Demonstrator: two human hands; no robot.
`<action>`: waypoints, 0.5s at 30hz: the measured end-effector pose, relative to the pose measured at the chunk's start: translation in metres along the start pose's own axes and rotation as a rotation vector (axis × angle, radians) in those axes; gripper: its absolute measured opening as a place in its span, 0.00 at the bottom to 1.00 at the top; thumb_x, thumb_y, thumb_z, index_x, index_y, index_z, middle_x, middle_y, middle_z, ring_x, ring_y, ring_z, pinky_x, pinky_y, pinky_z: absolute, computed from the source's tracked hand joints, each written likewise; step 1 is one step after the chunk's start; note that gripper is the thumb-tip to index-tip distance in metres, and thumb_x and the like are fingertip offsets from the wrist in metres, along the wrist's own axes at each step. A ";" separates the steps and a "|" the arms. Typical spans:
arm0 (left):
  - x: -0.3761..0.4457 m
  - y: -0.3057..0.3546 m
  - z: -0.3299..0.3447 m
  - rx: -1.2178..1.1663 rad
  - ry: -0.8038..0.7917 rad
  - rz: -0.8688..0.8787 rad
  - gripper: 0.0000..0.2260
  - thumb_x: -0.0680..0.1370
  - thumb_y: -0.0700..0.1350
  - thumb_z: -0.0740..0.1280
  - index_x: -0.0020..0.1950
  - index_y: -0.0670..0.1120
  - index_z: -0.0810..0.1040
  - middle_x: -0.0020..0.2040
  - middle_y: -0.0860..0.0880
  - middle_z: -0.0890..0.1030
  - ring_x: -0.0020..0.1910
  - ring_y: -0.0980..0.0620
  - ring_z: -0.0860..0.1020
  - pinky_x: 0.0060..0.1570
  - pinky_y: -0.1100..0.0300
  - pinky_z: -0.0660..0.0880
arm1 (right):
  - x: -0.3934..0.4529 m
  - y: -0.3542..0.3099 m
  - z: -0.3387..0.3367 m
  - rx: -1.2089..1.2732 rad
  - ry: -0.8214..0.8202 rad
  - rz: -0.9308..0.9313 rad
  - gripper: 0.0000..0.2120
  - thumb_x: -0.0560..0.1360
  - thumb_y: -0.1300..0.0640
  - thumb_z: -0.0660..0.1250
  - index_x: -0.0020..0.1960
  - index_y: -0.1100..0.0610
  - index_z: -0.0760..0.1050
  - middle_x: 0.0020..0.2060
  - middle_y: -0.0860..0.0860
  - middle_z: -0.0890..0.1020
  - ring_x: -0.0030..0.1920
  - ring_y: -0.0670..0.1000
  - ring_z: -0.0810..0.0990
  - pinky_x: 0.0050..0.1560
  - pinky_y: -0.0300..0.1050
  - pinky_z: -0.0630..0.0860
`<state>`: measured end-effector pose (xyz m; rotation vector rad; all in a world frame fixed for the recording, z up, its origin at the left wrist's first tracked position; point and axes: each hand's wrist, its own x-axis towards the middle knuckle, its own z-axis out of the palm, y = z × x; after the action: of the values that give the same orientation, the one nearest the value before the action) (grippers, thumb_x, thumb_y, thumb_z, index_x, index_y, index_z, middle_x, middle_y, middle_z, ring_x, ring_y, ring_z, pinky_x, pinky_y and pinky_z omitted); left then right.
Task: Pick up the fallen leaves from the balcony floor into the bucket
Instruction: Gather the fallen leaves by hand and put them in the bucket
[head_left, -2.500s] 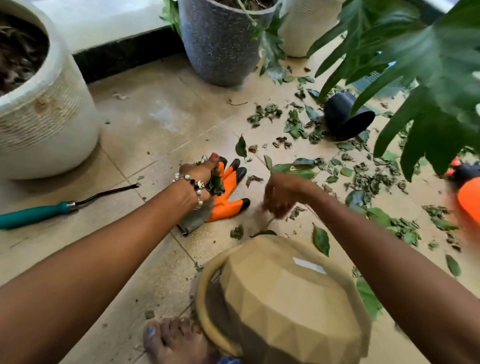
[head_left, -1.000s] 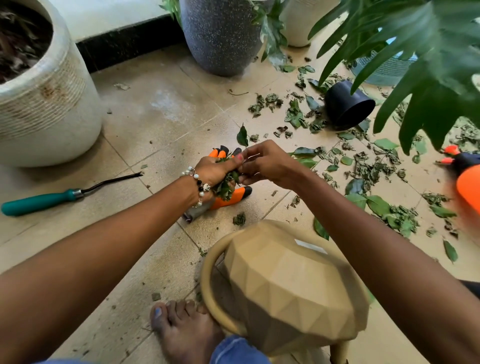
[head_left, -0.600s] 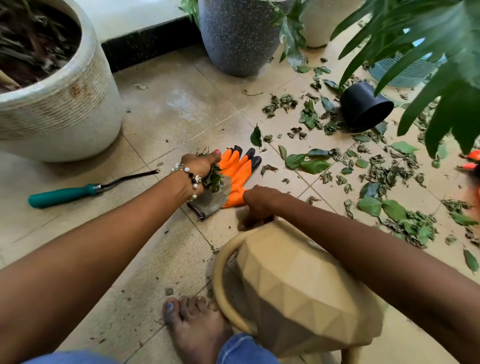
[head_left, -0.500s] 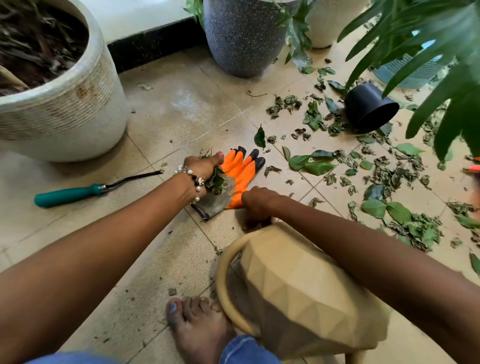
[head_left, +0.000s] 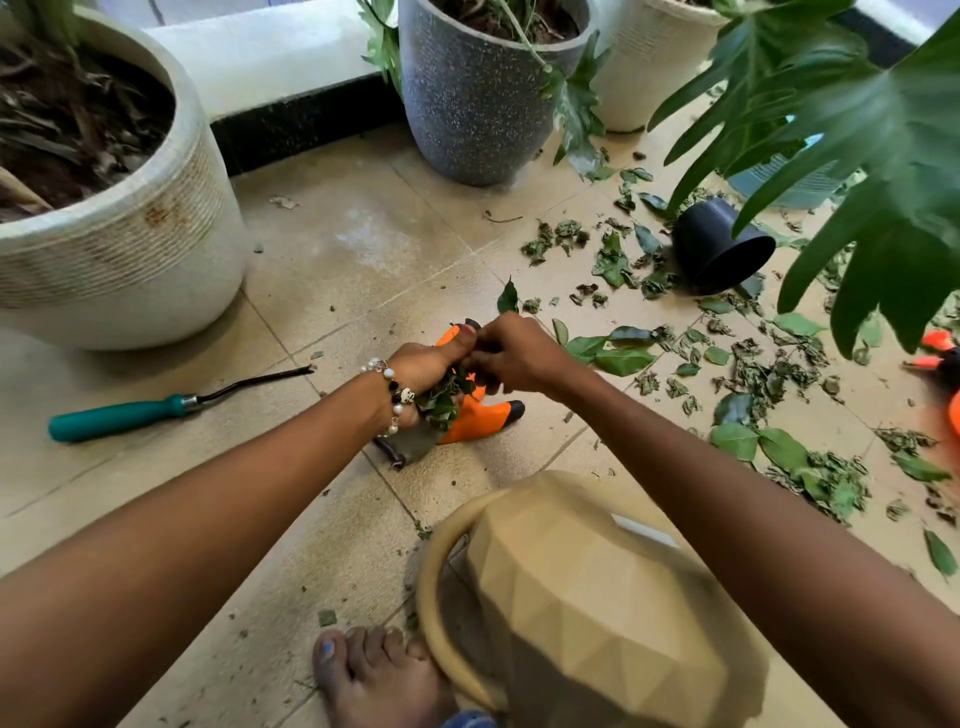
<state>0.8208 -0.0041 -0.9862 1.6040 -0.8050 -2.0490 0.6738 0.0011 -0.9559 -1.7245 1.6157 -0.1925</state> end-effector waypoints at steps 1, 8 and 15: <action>0.000 0.000 0.003 -0.020 0.001 0.007 0.20 0.71 0.57 0.74 0.41 0.39 0.78 0.34 0.40 0.79 0.24 0.48 0.76 0.32 0.59 0.74 | 0.001 0.001 0.001 -0.059 -0.026 -0.018 0.08 0.78 0.62 0.65 0.46 0.65 0.80 0.39 0.61 0.84 0.36 0.55 0.83 0.37 0.45 0.80; 0.010 0.007 0.002 -0.127 0.254 0.100 0.07 0.70 0.38 0.76 0.37 0.37 0.80 0.36 0.39 0.80 0.25 0.48 0.75 0.30 0.61 0.73 | 0.008 0.054 -0.030 0.131 0.152 0.252 0.08 0.75 0.65 0.68 0.52 0.68 0.80 0.46 0.64 0.83 0.42 0.56 0.83 0.47 0.53 0.82; 0.020 0.019 -0.024 -0.311 0.242 0.079 0.10 0.73 0.35 0.70 0.32 0.35 0.78 0.32 0.38 0.76 0.24 0.47 0.73 0.26 0.62 0.71 | 0.036 0.078 -0.002 -0.315 0.207 0.321 0.12 0.72 0.58 0.73 0.53 0.63 0.82 0.50 0.62 0.83 0.53 0.61 0.80 0.55 0.49 0.76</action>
<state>0.8390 -0.0352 -0.9924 1.5747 -0.4327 -1.7781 0.6178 -0.0262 -1.0154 -1.6827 2.1434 0.0451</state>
